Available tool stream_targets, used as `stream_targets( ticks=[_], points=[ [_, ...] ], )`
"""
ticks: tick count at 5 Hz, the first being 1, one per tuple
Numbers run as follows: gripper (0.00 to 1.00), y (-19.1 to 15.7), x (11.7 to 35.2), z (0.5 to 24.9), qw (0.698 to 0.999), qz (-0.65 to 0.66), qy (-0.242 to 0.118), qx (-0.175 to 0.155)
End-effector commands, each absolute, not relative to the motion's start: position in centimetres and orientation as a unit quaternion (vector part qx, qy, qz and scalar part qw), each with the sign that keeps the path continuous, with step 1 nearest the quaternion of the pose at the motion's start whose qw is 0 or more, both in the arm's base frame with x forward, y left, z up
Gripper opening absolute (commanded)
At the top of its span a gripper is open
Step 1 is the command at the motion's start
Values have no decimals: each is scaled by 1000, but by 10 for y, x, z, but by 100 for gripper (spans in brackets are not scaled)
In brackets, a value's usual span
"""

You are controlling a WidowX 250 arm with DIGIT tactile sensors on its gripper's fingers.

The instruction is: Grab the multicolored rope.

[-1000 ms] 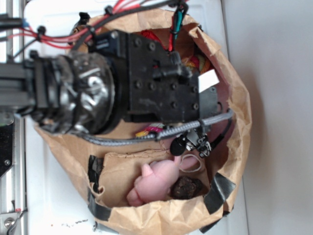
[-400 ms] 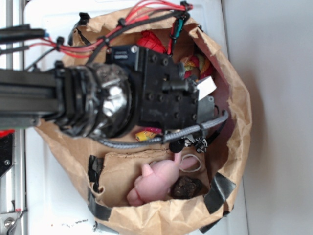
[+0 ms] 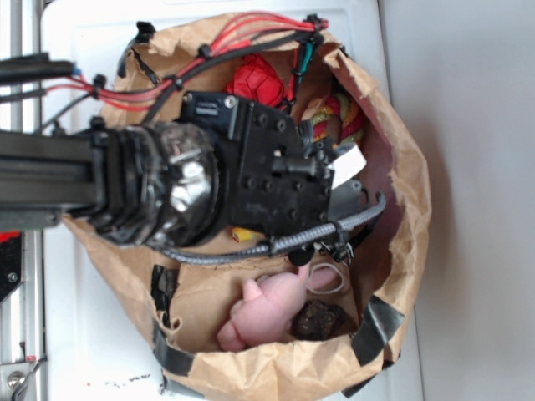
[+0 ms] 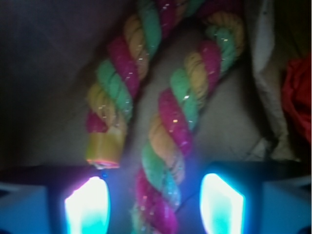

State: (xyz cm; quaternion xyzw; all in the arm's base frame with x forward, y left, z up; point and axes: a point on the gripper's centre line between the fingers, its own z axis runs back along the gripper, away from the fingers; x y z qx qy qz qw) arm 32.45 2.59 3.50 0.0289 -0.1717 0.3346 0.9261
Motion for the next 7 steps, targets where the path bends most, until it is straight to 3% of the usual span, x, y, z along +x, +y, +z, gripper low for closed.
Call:
stream_targets(
  ticks=[1, 2, 4, 5, 6, 7],
  points=[
    [0, 24, 332, 45, 927, 324, -187, 20],
    [0, 29, 332, 57, 934, 303, -190, 11],
    [0, 45, 327, 100, 942, 265, -201, -42],
    [0, 50, 321, 124, 959, 199, -201, -25],
    [0, 47, 309, 148, 971, 141, -185, -49],
    [0, 33, 288, 171, 976, 88, -191, -56]
  ],
)
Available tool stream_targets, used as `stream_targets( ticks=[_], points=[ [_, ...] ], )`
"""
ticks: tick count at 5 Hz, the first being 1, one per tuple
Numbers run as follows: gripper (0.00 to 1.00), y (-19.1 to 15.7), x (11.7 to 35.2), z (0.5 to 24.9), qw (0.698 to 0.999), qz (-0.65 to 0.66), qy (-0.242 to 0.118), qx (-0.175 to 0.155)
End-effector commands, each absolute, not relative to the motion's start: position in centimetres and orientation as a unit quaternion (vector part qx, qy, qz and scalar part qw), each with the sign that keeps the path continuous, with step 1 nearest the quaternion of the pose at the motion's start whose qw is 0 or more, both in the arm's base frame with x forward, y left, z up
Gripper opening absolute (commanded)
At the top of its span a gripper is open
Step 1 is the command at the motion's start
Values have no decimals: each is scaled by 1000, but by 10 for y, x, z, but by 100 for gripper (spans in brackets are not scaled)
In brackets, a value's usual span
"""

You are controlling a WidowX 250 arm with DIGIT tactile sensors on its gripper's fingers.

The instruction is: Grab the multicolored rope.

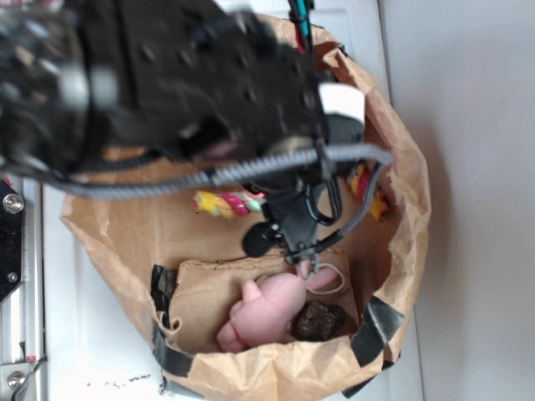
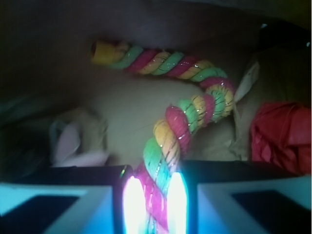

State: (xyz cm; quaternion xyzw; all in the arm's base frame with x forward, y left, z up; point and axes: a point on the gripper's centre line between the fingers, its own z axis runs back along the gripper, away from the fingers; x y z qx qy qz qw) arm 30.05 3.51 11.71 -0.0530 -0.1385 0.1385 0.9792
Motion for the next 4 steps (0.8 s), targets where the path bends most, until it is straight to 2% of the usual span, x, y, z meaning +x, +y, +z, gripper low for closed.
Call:
stream_targets(
  ticks=[1, 2, 4],
  points=[
    [0, 20, 278, 181, 980, 56, -184, -46],
    [0, 4, 267, 188, 982, 27, -185, -25],
    [0, -4, 259, 196, 981, 24, -189, -18]
  ],
)
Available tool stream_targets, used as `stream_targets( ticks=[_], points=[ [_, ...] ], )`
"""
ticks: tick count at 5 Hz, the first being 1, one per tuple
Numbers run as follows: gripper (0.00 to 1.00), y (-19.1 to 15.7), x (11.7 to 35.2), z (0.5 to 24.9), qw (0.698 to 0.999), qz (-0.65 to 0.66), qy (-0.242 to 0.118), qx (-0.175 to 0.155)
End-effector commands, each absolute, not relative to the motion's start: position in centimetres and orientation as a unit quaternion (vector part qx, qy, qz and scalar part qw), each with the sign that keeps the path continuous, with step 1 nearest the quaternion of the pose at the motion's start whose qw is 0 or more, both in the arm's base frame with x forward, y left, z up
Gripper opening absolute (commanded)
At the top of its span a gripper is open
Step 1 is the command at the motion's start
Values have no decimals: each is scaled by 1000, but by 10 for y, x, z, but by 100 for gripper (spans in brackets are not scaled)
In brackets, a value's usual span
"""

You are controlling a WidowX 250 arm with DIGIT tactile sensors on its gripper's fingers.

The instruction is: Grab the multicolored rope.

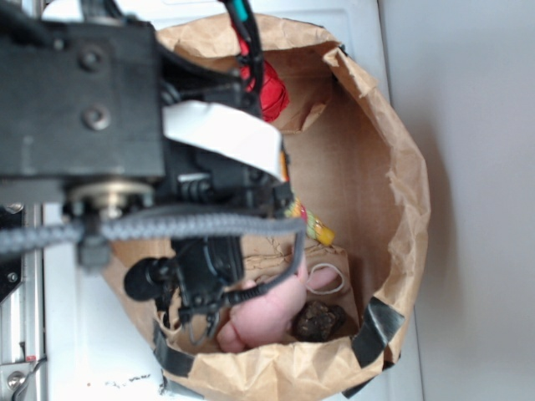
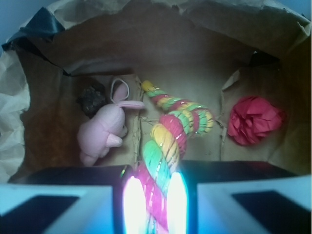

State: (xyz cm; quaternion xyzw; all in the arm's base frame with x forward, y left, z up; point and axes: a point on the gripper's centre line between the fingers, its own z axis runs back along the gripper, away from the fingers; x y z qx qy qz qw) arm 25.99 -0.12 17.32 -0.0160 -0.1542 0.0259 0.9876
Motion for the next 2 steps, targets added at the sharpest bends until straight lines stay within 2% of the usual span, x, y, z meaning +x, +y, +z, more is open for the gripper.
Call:
stream_targets(
  ticks=[1, 2],
  points=[
    [0, -7, 258, 195, 980, 22, -196, -19],
    [0, -8, 261, 193, 980, 25, -196, -17]
  ],
)
